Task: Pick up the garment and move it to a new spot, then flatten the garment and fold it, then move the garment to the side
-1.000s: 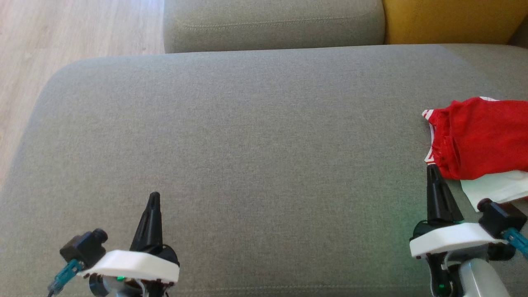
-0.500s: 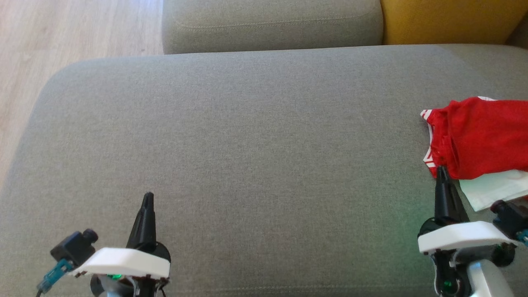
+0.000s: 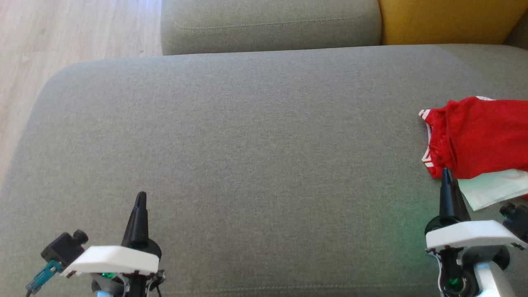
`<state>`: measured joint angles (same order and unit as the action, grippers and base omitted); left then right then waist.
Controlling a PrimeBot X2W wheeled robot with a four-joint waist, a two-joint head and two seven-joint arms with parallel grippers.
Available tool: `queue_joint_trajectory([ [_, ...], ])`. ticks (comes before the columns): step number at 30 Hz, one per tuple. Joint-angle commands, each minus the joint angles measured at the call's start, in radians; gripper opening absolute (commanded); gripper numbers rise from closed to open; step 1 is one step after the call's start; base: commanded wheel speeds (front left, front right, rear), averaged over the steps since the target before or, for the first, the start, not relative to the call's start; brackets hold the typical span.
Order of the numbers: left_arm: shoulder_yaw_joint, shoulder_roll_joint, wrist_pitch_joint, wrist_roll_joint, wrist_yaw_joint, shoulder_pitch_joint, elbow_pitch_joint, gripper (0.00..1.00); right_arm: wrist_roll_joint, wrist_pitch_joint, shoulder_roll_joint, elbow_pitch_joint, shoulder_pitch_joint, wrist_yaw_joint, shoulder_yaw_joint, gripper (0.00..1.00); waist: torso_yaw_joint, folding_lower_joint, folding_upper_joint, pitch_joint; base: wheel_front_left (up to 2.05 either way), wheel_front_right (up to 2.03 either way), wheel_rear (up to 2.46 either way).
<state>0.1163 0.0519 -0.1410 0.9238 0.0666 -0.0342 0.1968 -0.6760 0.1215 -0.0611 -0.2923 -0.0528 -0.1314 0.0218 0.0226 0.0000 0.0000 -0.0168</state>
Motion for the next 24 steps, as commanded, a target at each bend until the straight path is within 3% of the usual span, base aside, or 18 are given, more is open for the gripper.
queue_joint_trajectory([
  [1, -0.023, 0.012, 0.006, 0.022, 0.010, 0.059, -0.027, 0.00, -0.029, -0.010, -0.001, 0.039, -0.049, 0.000, 0.003, 0.00, 0.000, 0.0000, 0.0000, 0.000, 0.00, 0.00, 0.00],
  [24, -0.074, 0.015, 0.071, 0.224, 0.026, 0.082, -0.006, 0.00, -0.294, -0.076, 0.003, 0.042, -0.051, 0.000, 0.029, 0.00, -0.007, 0.0000, 0.0000, 0.004, 0.00, 0.00, 0.00],
])
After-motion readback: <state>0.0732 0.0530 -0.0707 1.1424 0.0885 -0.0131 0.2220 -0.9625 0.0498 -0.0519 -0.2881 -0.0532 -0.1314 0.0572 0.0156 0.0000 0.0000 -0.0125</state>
